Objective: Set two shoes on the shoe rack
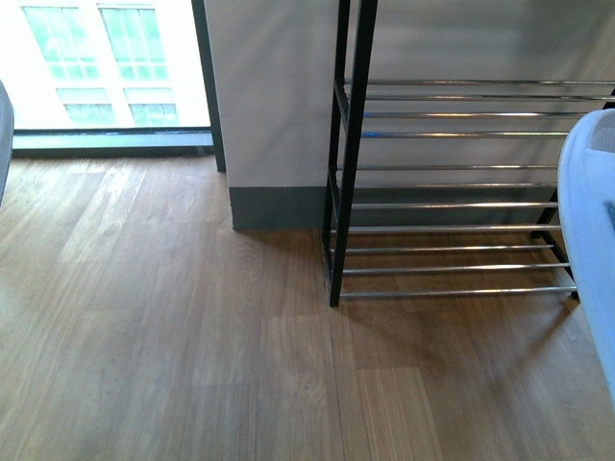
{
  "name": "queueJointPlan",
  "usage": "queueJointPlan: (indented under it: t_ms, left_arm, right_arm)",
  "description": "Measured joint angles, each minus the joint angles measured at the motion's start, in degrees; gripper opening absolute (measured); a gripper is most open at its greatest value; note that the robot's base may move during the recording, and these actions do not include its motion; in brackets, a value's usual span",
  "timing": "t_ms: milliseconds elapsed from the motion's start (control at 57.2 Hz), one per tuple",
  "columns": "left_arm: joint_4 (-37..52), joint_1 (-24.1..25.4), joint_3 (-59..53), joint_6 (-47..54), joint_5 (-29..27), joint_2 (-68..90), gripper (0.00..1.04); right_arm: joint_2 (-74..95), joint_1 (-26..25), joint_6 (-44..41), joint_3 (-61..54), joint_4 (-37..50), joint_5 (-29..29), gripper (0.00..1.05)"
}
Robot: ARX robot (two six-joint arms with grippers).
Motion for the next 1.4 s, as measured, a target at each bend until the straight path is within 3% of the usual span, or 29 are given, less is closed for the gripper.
queueJointPlan:
  t_ms: [1397]
  left_arm:
    - [-0.02,0.00,-0.07,-0.02,0.00,0.02,0.02]
  right_arm:
    - [0.09,0.00,0.02,0.00,-0.02,-0.04,0.01]
